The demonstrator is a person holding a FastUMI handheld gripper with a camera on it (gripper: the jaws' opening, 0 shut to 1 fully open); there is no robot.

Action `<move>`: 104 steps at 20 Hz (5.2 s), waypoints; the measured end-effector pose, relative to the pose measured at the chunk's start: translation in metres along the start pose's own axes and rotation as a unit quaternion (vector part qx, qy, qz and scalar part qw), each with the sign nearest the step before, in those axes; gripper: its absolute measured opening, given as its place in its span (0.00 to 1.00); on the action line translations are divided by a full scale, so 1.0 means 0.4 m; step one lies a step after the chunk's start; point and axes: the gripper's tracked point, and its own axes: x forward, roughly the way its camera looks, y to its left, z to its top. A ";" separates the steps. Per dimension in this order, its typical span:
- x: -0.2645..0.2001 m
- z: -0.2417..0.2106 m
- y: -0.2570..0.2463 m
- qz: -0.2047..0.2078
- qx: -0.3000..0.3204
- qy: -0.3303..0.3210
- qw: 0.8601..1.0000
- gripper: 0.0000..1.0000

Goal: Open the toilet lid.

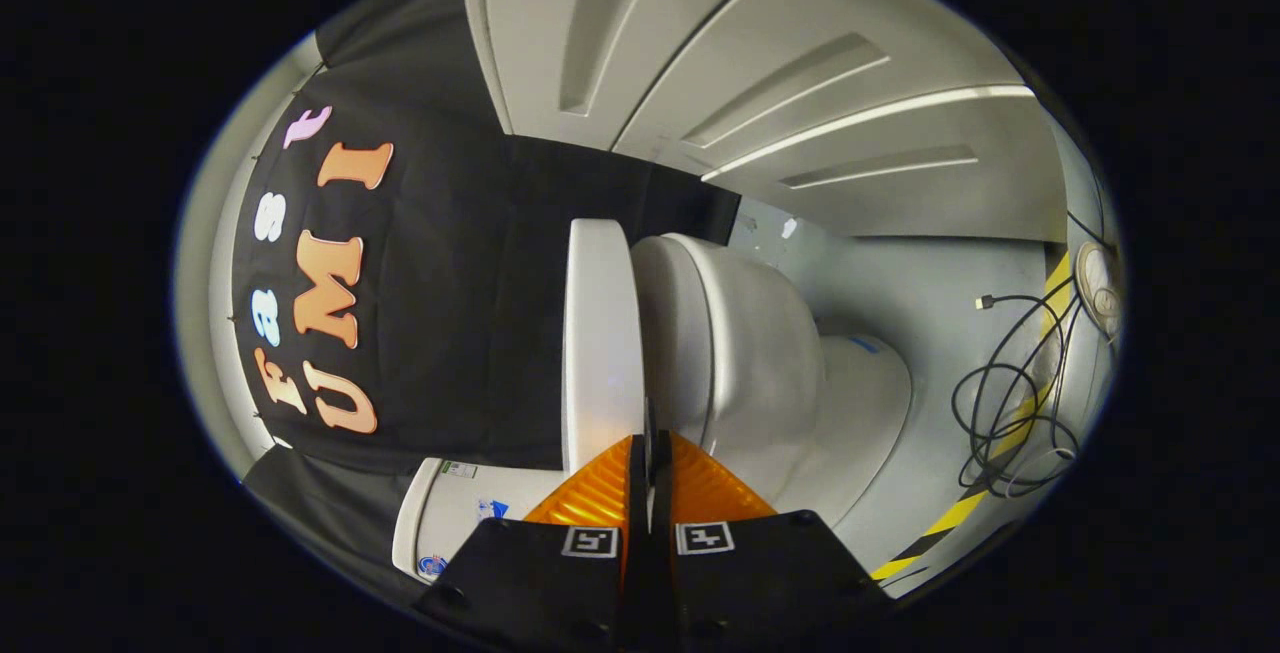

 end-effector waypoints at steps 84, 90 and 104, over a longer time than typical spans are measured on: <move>0.013 -0.594 0.843 -0.026 -0.587 -0.134 0.798 0.07; 0.032 -0.665 0.862 -0.025 -0.612 -0.125 0.780 0.08; 0.026 -0.752 0.862 -0.007 -0.631 -0.087 0.771 0.21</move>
